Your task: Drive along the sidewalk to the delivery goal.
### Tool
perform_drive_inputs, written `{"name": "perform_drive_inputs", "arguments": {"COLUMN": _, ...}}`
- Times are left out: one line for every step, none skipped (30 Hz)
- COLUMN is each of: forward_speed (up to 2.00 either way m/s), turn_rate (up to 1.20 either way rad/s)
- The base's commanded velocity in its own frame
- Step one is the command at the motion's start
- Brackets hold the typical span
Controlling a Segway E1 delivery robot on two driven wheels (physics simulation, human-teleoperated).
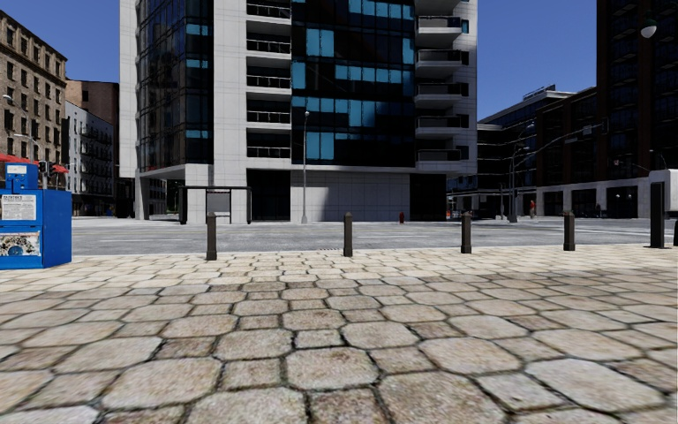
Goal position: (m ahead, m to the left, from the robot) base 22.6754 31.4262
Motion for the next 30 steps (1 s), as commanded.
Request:
{"name": "perform_drive_inputs", "arguments": {"forward_speed": 0.0, "turn_rate": 0.0}}
{"name": "perform_drive_inputs", "arguments": {"forward_speed": 0.0, "turn_rate": 0.0}}
{"name": "perform_drive_inputs", "arguments": {"forward_speed": 0.0, "turn_rate": 0.0}}
{"name": "perform_drive_inputs", "arguments": {"forward_speed": 0.0, "turn_rate": 0.0}}
{"name": "perform_drive_inputs", "arguments": {"forward_speed": 0.0, "turn_rate": 0.0}}
{"name": "perform_drive_inputs", "arguments": {"forward_speed": 0.0, "turn_rate": 0.0}}
{"name": "perform_drive_inputs", "arguments": {"forward_speed": 0.0, "turn_rate": 0.0}}
{"name": "perform_drive_inputs", "arguments": {"forward_speed": 0.0, "turn_rate": 0.0}}
{"name": "perform_drive_inputs", "arguments": {"forward_speed": 0.0, "turn_rate": 0.0}}
{"name": "perform_drive_inputs", "arguments": {"forward_speed": 0.0, "turn_rate": 0.0}}
{"name": "perform_drive_inputs", "arguments": {"forward_speed": 0.0, "turn_rate": 0.0}}
{"name": "perform_drive_inputs", "arguments": {"forward_speed": 0.0, "turn_rate": 0.0}}
{"name": "perform_drive_inputs", "arguments": {"forward_speed": 0.0, "turn_rate": 0.0}}
{"name": "perform_drive_inputs", "arguments": {"forward_speed": 0.0, "turn_rate": 0.0}}
{"name": "perform_drive_inputs", "arguments": {"forward_speed": 0.0, "turn_rate": 0.0}}
{"name": "perform_drive_inputs", "arguments": {"forward_speed": 0.0, "turn_rate": 0.0}}
{"name": "perform_drive_inputs", "arguments": {"forward_speed": 0.0, "turn_rate": 0.0}}
{"name": "perform_drive_inputs", "arguments": {"forward_speed": 0.0, "turn_rate": 0.0}}
{"name": "perform_drive_inputs", "arguments": {"forward_speed": 0.0, "turn_rate": 0.0}}
{"name": "perform_drive_inputs", "arguments": {"forward_speed": 0.0, "turn_rate": 0.0}}
{"name": "perform_drive_inputs", "arguments": {"forward_speed": 0.0, "turn_rate": 0.0}}
{"name": "perform_drive_inputs", "arguments": {"forward_speed": 0.0, "turn_rate": 0.0}}
{"name": "perform_drive_inputs", "arguments": {"forward_speed": 0.0, "turn_rate": 0.0}}
{"name": "perform_drive_inputs", "arguments": {"forward_speed": 0.0, "turn_rate": 0.0}}
{"name": "perform_drive_inputs", "arguments": {"forward_speed": 0.0, "turn_rate": 0.0}}
{"name": "perform_drive_inputs", "arguments": {"forward_speed": 0.0, "turn_rate": 0.0}}
{"name": "perform_drive_inputs", "arguments": {"forward_speed": 0.0, "turn_rate": 0.0}}
{"name": "perform_drive_inputs", "arguments": {"forward_speed": 0.0, "turn_rate": 0.0}}
{"name": "perform_drive_inputs", "arguments": {"forward_speed": 0.0, "turn_rate": 0.0}}
{"name": "perform_drive_inputs", "arguments": {"forward_speed": 0.0, "turn_rate": 0.0}}
